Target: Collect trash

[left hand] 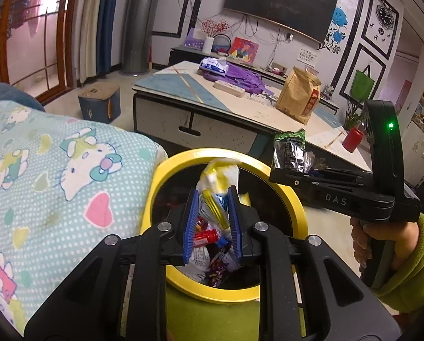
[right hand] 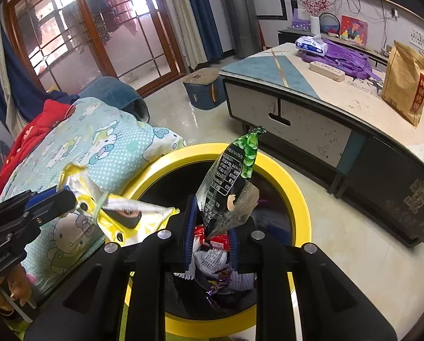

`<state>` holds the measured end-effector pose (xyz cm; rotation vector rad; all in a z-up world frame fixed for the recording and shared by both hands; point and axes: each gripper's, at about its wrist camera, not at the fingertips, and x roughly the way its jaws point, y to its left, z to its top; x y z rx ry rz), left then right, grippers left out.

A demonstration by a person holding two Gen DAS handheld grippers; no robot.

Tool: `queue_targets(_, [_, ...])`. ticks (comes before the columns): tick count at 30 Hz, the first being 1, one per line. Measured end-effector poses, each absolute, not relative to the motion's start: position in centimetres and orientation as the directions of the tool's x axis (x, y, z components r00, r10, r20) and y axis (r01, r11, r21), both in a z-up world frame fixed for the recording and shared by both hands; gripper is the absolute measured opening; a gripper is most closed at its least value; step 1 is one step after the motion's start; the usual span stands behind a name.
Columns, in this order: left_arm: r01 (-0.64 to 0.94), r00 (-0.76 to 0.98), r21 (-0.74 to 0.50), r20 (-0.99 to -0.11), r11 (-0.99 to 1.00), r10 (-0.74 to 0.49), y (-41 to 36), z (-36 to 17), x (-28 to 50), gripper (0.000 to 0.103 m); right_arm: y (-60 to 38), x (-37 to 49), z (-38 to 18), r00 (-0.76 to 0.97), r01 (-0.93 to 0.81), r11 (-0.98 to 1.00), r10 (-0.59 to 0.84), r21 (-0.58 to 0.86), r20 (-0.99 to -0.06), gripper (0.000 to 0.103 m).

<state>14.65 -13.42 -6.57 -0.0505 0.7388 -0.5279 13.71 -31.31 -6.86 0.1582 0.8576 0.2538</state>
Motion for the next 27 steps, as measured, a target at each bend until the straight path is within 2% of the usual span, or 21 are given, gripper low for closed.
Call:
queue_targets(3, [0.437,0.608,-0.241,-0.63,0.867,-0.482,-13.5,-6.6,14.9,0.018,-31.5,13.7,-6.8,0.632,-0.147,0.959,0.28,0.242,-0.723,0.036])
queue_targets(5, [0.437,0.605,-0.249,-0.629,0.864,-0.487,-13.5,-6.7,15.0,0.03,-31.7,13.7,-6.8,0.633,-0.145,0.959,0.278,0.243,-0.722,0.039])
queue_targets(9, [0.431,0.611,-0.251,-0.626,0.867,-0.485,-13.4,-6.6,15.1,0.043,-31.8,13.7,-6.7,0.638,-0.141,0.96,0.274,0.242,-0.72,0.047])
queue_targets(10, [0.426,0.614,-0.255,-0.624,0.868,-0.484,-13.3,-6.5,15.1,0.051,-31.7,13.7,-6.6,0.639,-0.141,0.96,0.274,0.24,-0.719,0.048])
queue_targets(14, [0.401,0.635,-0.26,-0.613,0.879,-0.471,-12.3,-6.0,15.0,0.071,-31.5,13.5,-6.2,0.651,-0.142,0.963,0.266,0.23,-0.711,0.064])
queue_targets(15, [0.395,0.639,-0.261,-0.611,0.881,-0.467,-12.1,-5.8,15.0,0.073,-31.5,13.3,-6.1,0.655,-0.141,0.964,0.262,0.226,-0.708,0.068])
queue_targets(17, [0.377,0.652,-0.269,-0.602,0.886,-0.461,-11.4,-5.5,14.8,0.081,-31.4,13.1,-5.6,0.666,-0.14,0.964,0.26,0.225,-0.699,0.07])
queue_targets(19, [0.364,0.663,-0.269,-0.598,0.892,-0.451,-10.7,-5.2,14.7,0.086,-31.3,12.7,-5.0,0.683,-0.144,0.962,0.265,0.23,-0.68,0.074])
queue_targets(20, [0.356,0.67,-0.264,-0.597,0.896,-0.442,-10.3,-5.1,14.6,0.089,-31.2,12.4,-4.7,0.694,-0.146,0.963,0.263,0.226,-0.671,0.082])
queue_targets(21, [0.346,0.681,-0.257,-0.593,0.902,-0.43,-9.9,-4.8,14.4,0.091,-31.1,12.2,-4.4,0.701,-0.147,0.964,0.261,0.223,-0.664,0.083])
queue_targets(27, [0.295,0.728,-0.219,-0.578,0.93,-0.367,-7.7,-3.9,13.2,0.092,-29.5,10.8,-2.4,0.739,-0.183,0.961,0.273,0.206,-0.616,0.093])
